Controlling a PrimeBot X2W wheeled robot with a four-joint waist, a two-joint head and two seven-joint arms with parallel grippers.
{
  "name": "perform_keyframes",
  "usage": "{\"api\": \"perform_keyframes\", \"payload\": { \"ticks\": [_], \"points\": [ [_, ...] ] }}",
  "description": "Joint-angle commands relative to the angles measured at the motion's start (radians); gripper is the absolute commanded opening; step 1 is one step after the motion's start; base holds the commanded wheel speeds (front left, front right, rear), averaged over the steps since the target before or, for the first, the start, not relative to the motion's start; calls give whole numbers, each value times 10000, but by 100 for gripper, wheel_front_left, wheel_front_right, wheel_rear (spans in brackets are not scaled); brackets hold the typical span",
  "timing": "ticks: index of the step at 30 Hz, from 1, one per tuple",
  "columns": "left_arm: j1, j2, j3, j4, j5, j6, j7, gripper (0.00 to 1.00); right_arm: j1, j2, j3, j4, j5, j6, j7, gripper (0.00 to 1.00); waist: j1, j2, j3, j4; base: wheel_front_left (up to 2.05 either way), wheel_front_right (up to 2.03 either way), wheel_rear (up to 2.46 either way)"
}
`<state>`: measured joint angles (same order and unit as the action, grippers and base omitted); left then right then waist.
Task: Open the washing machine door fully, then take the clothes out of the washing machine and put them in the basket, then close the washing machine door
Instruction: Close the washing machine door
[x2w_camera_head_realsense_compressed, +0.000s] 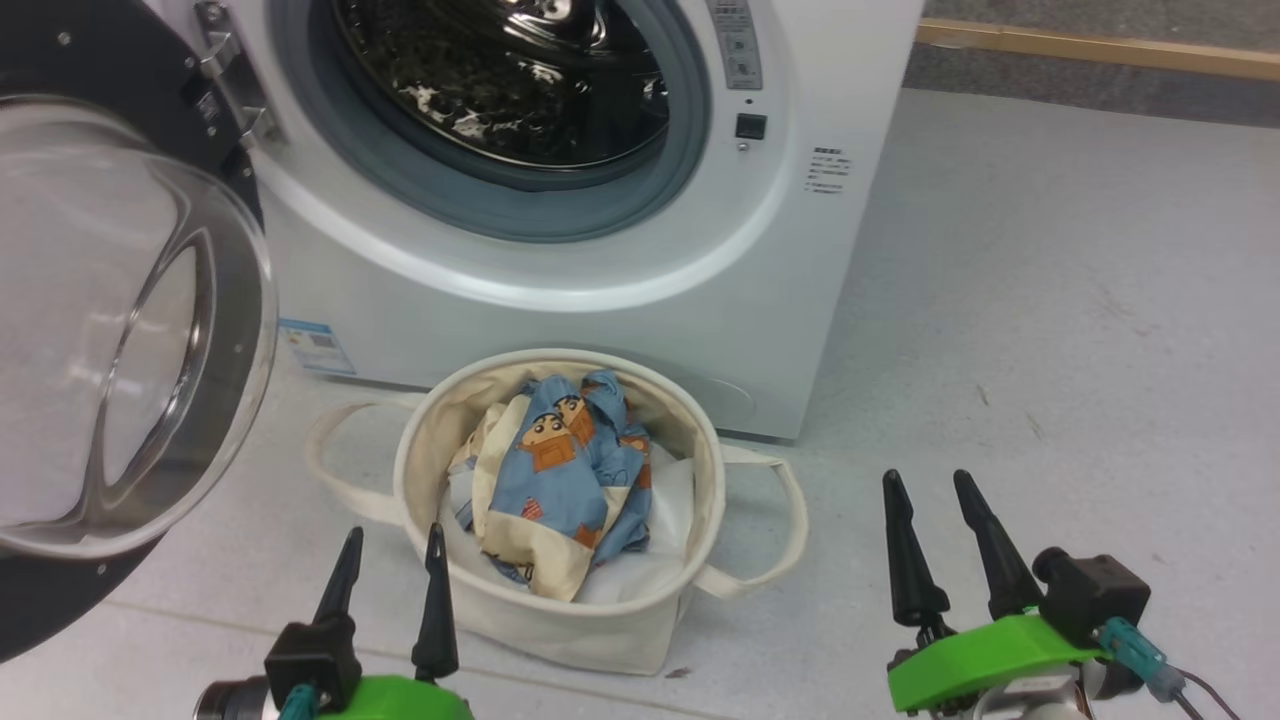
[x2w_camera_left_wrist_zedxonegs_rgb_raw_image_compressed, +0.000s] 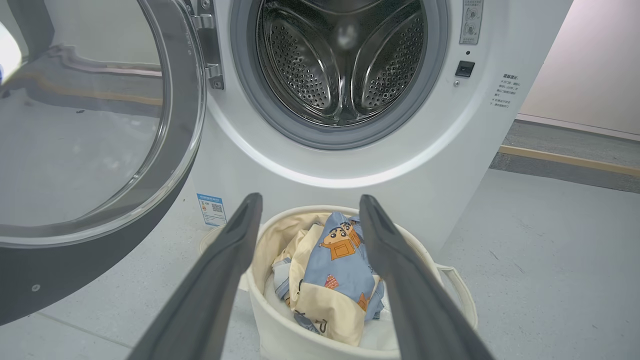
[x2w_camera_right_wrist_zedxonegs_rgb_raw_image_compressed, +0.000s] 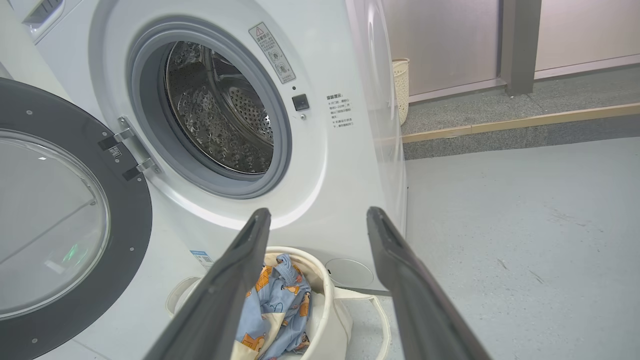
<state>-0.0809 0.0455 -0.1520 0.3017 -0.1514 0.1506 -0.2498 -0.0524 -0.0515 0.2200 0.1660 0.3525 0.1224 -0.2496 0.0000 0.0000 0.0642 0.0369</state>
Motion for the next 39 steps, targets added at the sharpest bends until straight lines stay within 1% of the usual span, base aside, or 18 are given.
{"api": "perform_keyframes", "payload": {
  "ticks": [1,6,14,15,18,19,25,31,39],
  "points": [
    [-368,47,226,-333,-30,60,-120,100,-243,13,240,-398,-75,83,-122,100,0,0,54,157,0,0,0],
    [-471,47,39,-494,-148,156,-120,100,-266,13,383,-661,-164,83,-122,100,0,0,147,807,0,0,0],
    [-325,47,-244,-768,-340,408,-120,100,-260,13,450,-642,-408,83,-122,100,0,0,130,2360,0,0,0],
    [-325,47,-244,-768,-340,408,-120,100,-260,13,450,-642,-408,83,-122,100,0,0,130,2360,0,0,0],
    [-203,47,-371,-881,-381,489,-120,100,-232,13,474,-690,-453,83,-122,100,0,0,81,2924,0,0,0],
    [-150,47,-456,-927,-290,558,-120,100,-209,13,470,-746,-484,83,-122,100,0,0,69,3276,0,0,0],
    [-95,47,-644,-1195,-374,719,-120,100,-87,13,469,-798,-643,83,-122,100,0,0,39,4151,0,0,0],
    [-7,47,-748,-1178,-268,687,-120,100,39,13,403,-854,-575,83,-122,100,0,0,-143,4518,0,0,0],
    [121,47,-642,-1221,-38,565,-120,100,147,13,498,-891,-372,83,-122,100,0,0,-292,4601,0,0,0]
  ]
}}
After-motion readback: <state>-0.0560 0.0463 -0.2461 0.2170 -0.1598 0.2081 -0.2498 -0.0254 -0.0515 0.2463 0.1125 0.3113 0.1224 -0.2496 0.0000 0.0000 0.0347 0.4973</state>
